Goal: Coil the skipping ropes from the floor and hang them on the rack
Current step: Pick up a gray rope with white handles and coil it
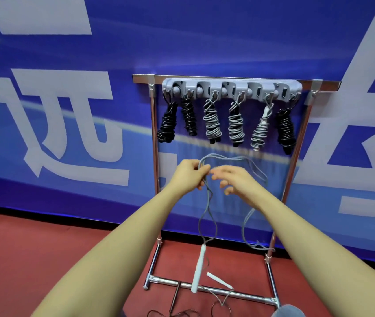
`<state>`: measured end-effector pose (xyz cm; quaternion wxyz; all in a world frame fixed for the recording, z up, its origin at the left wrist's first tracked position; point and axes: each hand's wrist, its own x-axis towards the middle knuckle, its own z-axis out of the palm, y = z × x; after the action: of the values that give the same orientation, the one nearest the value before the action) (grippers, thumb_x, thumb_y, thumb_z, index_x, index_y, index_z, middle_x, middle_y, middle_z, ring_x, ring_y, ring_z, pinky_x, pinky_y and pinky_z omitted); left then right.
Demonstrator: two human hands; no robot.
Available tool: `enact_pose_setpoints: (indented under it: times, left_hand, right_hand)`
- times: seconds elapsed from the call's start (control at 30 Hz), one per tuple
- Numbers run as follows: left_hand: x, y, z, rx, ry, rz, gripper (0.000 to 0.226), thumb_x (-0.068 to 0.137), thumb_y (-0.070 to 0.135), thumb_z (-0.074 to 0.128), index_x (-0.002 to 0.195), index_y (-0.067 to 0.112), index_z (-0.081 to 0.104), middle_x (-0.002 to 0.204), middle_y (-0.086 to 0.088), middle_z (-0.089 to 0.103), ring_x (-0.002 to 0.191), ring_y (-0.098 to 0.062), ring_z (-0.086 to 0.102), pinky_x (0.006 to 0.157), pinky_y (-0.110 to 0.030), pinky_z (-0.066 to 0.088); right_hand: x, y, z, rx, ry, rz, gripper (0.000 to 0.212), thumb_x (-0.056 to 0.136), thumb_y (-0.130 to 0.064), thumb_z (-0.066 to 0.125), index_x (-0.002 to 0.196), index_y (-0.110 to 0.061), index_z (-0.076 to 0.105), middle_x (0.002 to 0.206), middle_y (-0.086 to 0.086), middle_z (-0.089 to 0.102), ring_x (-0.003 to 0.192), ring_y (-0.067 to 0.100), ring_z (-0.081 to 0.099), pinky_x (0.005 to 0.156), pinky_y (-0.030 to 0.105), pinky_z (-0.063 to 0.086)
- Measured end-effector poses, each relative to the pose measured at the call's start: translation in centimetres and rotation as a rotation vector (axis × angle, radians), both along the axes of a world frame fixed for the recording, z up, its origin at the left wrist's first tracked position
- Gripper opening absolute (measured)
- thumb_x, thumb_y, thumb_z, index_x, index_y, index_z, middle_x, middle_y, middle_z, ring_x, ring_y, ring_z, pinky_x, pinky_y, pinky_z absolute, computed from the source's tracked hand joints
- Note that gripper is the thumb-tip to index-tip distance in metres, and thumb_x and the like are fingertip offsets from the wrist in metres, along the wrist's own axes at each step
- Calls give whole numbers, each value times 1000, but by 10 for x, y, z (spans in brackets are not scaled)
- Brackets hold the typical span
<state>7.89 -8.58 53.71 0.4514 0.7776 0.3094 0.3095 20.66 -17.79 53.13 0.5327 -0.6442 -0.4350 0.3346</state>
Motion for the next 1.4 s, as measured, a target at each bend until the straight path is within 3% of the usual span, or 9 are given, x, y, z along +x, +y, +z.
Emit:
enact_pose_setpoints:
  times: [0.1, 0.3, 0.43, 0.53, 0.67, 0.93, 1.07, 1.23, 1.4]
  left_hand:
    - [9, 1, 16, 71, 19, -2, 26, 92, 18, 56, 68, 7, 57, 52, -4, 57, 45, -17, 60, 56, -30, 56]
    - [11, -10, 36, 16, -109, 1, 26, 95, 22, 53, 75, 6, 58, 58, -3, 56, 50, -14, 59, 63, -32, 57]
    - [3, -9, 26, -197, -175, 13, 22, 99, 24, 45, 107, 7, 56, 93, -7, 57, 76, -17, 56, 72, -31, 50]
    - [-6, -7, 3, -42, 127, -51, 35, 92, 15, 52, 127, 8, 51, 115, -4, 55, 99, -17, 54, 84, -26, 42]
    - [-8, -9, -18, 90, 211, -181, 35, 88, 31, 64, 119, 17, 58, 110, 2, 60, 91, -12, 56, 82, -24, 43]
    - [4, -3, -2, 78, -18, -59, 15, 87, 7, 62, 72, 11, 61, 64, -5, 63, 53, -12, 59, 59, -24, 52]
    - [7, -1, 9, 39, -101, 61, 14, 86, 4, 62, 73, -1, 62, 62, -13, 62, 45, -11, 59, 57, -28, 54]
    - [8, -7, 34, 108, -138, 87, 19, 86, 10, 64, 73, -4, 62, 56, -7, 61, 49, -13, 61, 57, -25, 53]
    - [-2, -11, 31, 69, -17, 23, 29, 95, 31, 50, 112, 8, 58, 96, -3, 63, 88, -17, 62, 80, -34, 48]
  right_hand:
    - [-4, -8, -21, -169, -147, 171, 9, 89, -12, 63, 97, -15, 67, 92, 1, 63, 66, 12, 50, 57, 24, 41]
    - [-17, 0, -21, -78, -384, 33, 21, 97, -20, 53, 91, -7, 68, 79, 2, 65, 56, 5, 52, 53, 16, 43]
    - [-15, 8, -14, 138, -184, -154, 25, 97, -13, 51, 80, -1, 65, 66, 6, 62, 43, 0, 55, 53, 18, 49]
    - [-6, 15, -4, 246, 34, -233, 29, 98, -19, 52, 77, -4, 65, 67, 9, 63, 48, 8, 60, 54, 18, 52]
    - [0, 19, 12, 283, 101, -187, 30, 98, -21, 51, 76, -6, 64, 69, 11, 63, 49, 10, 61, 54, 19, 51]
    - [2, 9, 21, 326, 269, -102, 31, 99, -29, 48, 85, -6, 65, 75, 6, 65, 61, 11, 58, 54, 19, 46]
    - [4, -6, -12, 8, -214, 17, 10, 90, -23, 63, 92, -13, 67, 82, -2, 63, 62, 8, 49, 54, 19, 41]
    - [-10, 4, -27, -41, -374, -76, 22, 92, -12, 55, 83, 5, 67, 65, 6, 63, 51, 9, 57, 59, 26, 51]
    - [-15, 13, -10, 132, -183, -160, 28, 97, -12, 50, 78, -1, 66, 61, 8, 62, 48, 9, 58, 58, 24, 51]
